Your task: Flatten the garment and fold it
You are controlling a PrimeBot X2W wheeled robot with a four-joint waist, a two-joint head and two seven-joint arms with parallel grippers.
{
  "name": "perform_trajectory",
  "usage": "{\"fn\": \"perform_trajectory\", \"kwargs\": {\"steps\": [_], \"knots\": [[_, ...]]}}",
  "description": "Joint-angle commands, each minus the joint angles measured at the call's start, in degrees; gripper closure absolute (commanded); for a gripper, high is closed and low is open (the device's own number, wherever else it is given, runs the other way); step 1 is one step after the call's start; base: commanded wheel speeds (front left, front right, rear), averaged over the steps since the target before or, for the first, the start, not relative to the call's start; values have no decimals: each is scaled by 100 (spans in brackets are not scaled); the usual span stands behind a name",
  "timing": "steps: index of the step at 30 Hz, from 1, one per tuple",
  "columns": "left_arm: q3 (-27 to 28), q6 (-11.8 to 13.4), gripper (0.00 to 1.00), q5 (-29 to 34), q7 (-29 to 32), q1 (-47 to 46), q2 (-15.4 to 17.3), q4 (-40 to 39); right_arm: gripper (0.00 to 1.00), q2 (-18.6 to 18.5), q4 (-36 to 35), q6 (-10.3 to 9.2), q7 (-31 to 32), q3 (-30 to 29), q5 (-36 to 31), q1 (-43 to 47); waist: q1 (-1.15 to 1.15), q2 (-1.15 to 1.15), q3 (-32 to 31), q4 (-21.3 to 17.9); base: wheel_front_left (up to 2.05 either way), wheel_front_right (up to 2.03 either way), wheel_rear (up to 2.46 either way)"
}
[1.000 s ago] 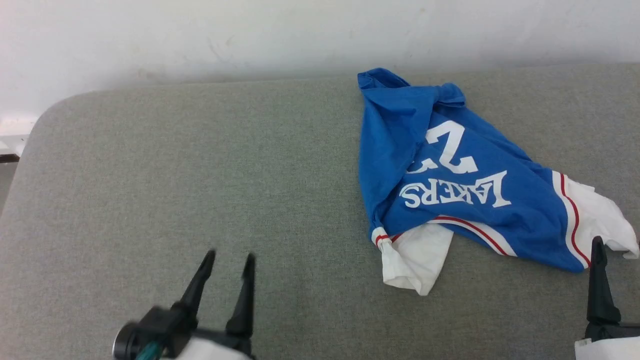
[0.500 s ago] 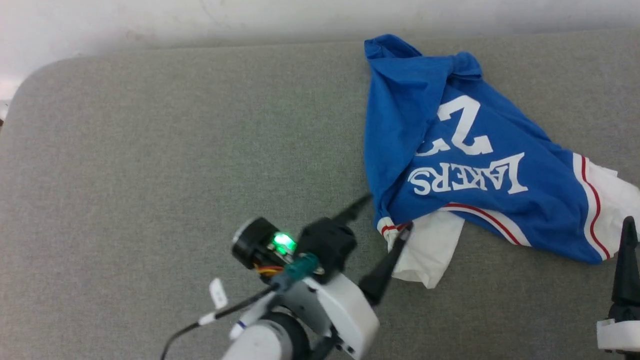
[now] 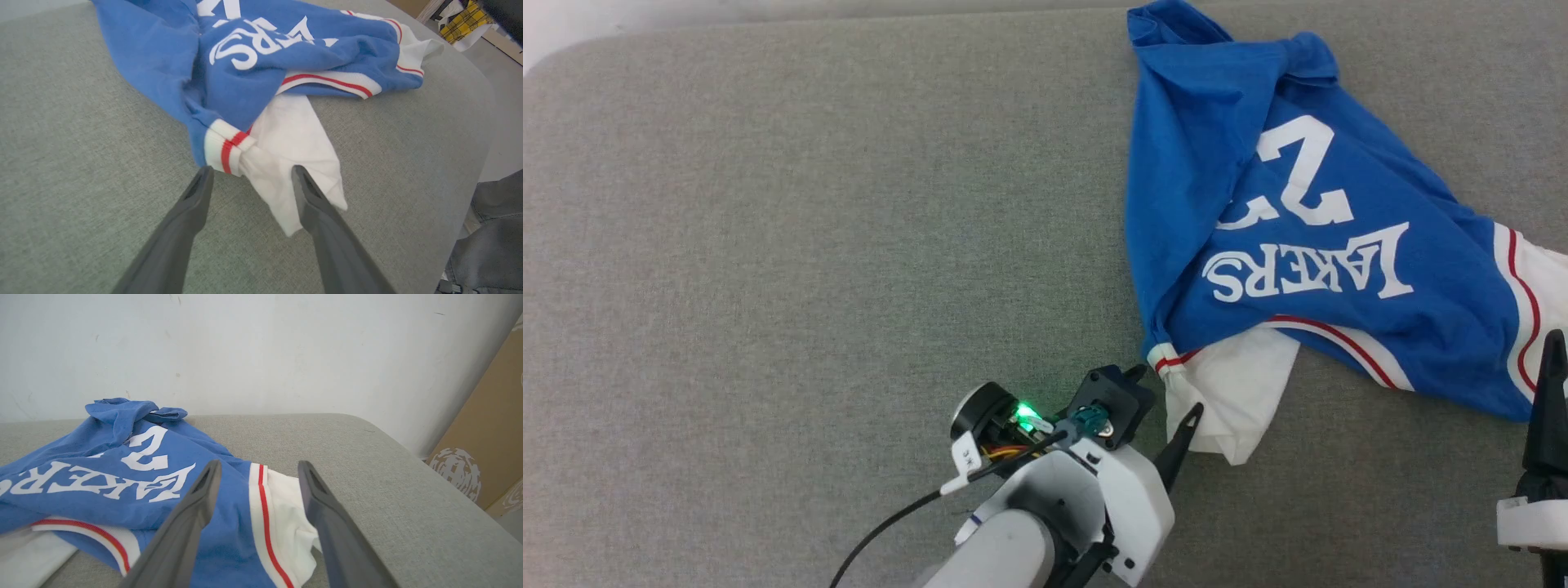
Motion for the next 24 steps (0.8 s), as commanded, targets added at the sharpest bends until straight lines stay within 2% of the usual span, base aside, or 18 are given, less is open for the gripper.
{"fn": "perform_trajectory", "kwargs": {"steps": [1,6,7,9,17,24], "knots": [[-97,67,0,-122,2,-147,-28,101,0,16,15,-4,-47,7,-13,-92,-1,-1,30,5,0,0,0],[-424,167,1,-488,208,-354,-29,476,0,16,54,-4,-53,55,-21,-175,-1,-1,119,-52,0,0,0],[-480,182,29,-520,219,-397,-29,542,0,16,58,-4,-54,67,-21,-190,-1,-1,138,-72,0,0,0],[-587,194,100,-532,233,-488,-29,675,0,16,69,-4,-56,84,-13,-218,-1,-1,181,-125,0,0,0],[-591,260,100,-682,-26,-659,-30,865,0,16,94,-4,-59,15,15,-242,-1,-1,211,-251,0,0,0],[-304,339,100,-876,-316,-603,87,582,0,16,96,-4,-60,-49,-11,-220,-1,-1,35,-154,0,0,0]]}}
